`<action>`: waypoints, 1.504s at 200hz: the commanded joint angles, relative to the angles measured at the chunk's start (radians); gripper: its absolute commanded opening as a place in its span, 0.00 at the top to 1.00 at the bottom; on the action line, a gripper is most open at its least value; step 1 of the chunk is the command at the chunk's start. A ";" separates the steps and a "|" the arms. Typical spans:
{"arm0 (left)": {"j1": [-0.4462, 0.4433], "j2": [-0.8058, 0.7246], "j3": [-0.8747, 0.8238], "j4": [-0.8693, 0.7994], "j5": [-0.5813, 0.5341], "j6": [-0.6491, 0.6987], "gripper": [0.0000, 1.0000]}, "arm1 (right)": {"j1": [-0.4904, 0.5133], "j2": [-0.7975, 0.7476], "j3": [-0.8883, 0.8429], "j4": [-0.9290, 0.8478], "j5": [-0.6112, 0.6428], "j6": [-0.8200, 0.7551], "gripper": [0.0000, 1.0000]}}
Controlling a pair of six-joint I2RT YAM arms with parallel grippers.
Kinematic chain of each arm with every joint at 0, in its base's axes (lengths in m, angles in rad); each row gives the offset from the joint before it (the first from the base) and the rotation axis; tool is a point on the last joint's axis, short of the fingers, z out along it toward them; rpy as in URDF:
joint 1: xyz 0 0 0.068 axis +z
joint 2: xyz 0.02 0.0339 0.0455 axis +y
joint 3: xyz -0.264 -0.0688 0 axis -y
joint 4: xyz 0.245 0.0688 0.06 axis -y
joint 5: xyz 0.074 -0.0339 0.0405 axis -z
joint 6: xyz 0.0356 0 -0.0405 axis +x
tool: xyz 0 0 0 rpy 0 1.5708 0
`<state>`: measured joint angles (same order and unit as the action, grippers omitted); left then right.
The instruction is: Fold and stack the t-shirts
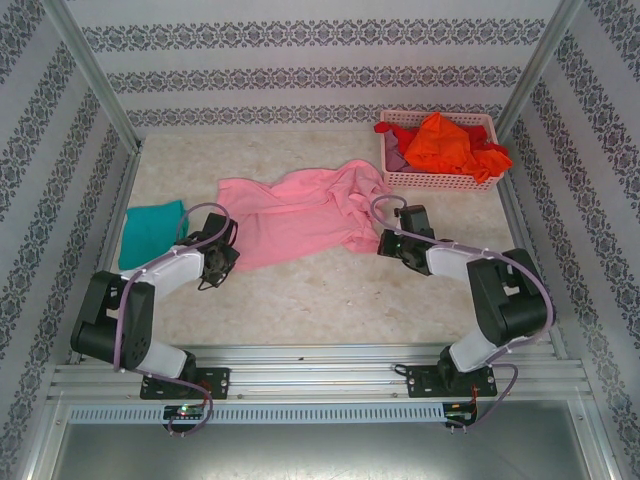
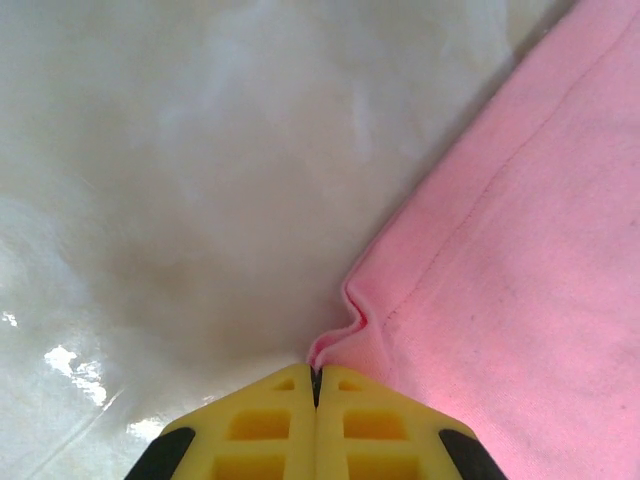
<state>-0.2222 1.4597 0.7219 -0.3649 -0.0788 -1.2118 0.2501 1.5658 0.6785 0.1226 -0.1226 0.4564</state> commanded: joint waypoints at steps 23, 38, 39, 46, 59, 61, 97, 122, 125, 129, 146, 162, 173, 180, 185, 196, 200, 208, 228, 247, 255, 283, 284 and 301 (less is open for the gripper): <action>0.023 -0.018 0.012 0.024 -0.004 0.028 1.00 | -0.016 -0.205 0.033 -0.096 0.071 -0.129 1.00; 0.027 -0.013 0.016 0.030 0.005 0.031 1.00 | 0.011 -0.244 0.064 -0.141 0.121 -0.230 1.00; 0.027 -0.012 0.016 0.030 0.005 0.032 1.00 | 0.015 -0.246 0.067 -0.145 0.127 -0.237 1.00; 0.030 -0.013 0.017 0.033 0.007 0.033 1.00 | 0.043 -0.254 0.092 -0.177 0.170 -0.297 1.00; 0.035 -0.015 0.015 0.035 0.011 0.037 1.00 | 0.103 -0.250 0.147 -0.242 0.254 -0.409 1.00; 0.035 -0.016 0.016 0.035 0.012 0.038 1.00 | 0.112 -0.248 0.156 -0.250 0.268 -0.425 1.00; 0.052 -0.029 0.007 0.032 0.013 0.049 1.00 | 0.287 -0.180 0.259 -0.328 0.375 -0.616 1.00; 0.069 -0.041 -0.004 0.032 0.013 0.062 1.00 | 0.391 -0.111 0.267 -0.354 0.279 -0.628 1.00; 0.070 -0.042 -0.006 0.033 0.014 0.067 1.00 | 0.398 -0.107 0.260 -0.348 0.251 -0.626 1.00; 0.072 -0.043 -0.007 0.037 0.014 0.073 1.00 | 0.408 -0.102 0.249 -0.341 0.209 -0.621 1.00; 0.079 -0.047 -0.010 0.044 0.014 0.094 1.00 | 0.440 -0.105 0.204 -0.300 0.047 -0.574 0.72; 0.085 -0.052 -0.001 0.028 0.006 0.114 1.00 | 0.440 -0.155 0.150 -0.227 -0.004 -0.490 0.37; 0.087 -0.056 0.004 0.017 -0.002 0.122 1.00 | 0.421 -0.202 0.108 -0.172 0.010 -0.413 0.33; 0.089 -0.057 0.005 0.014 -0.005 0.121 1.00 | 0.400 -0.229 0.083 -0.146 0.047 -0.345 0.33; 0.090 -0.059 0.004 0.012 -0.007 0.119 1.00 | 0.380 -0.247 0.069 -0.139 0.078 -0.290 0.34; 0.093 -0.062 0.002 0.014 -0.010 0.114 1.00 | 0.326 -0.280 0.030 -0.144 0.125 -0.155 0.38; 0.095 -0.063 0.000 0.016 -0.011 0.112 1.00 | 0.305 -0.288 0.018 -0.152 0.130 -0.107 0.39; 0.095 -0.066 -0.004 0.021 -0.012 0.111 1.00 | 0.260 -0.303 -0.003 -0.184 0.136 -0.015 0.41; 0.095 -0.066 -0.006 0.022 -0.015 0.110 1.00 | 0.182 -0.316 -0.032 -0.273 0.143 0.116 0.45; 0.097 -0.055 -0.005 0.026 -0.015 0.114 1.00 | 0.169 -0.276 -0.001 -0.340 0.136 0.127 0.49; 0.096 -0.050 -0.003 0.027 -0.013 0.115 1.00 | 0.174 -0.240 0.030 -0.372 0.134 0.119 0.50; 0.096 -0.040 0.007 0.024 -0.010 0.117 1.00 | 0.213 -0.127 0.116 -0.456 0.223 0.118 0.59; 0.096 -0.040 0.006 0.024 -0.010 0.117 1.00 | 0.214 -0.123 0.118 -0.458 0.227 0.118 0.59; 0.096 -0.042 0.002 0.024 -0.013 0.115 1.00 | 0.236 -0.065 0.167 -0.488 0.261 0.119 0.60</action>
<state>-0.1417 1.4139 0.7219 -0.3435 -0.0635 -1.1175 0.4541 1.4403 0.7673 -0.2737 0.0532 0.5446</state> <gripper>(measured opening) 0.044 0.405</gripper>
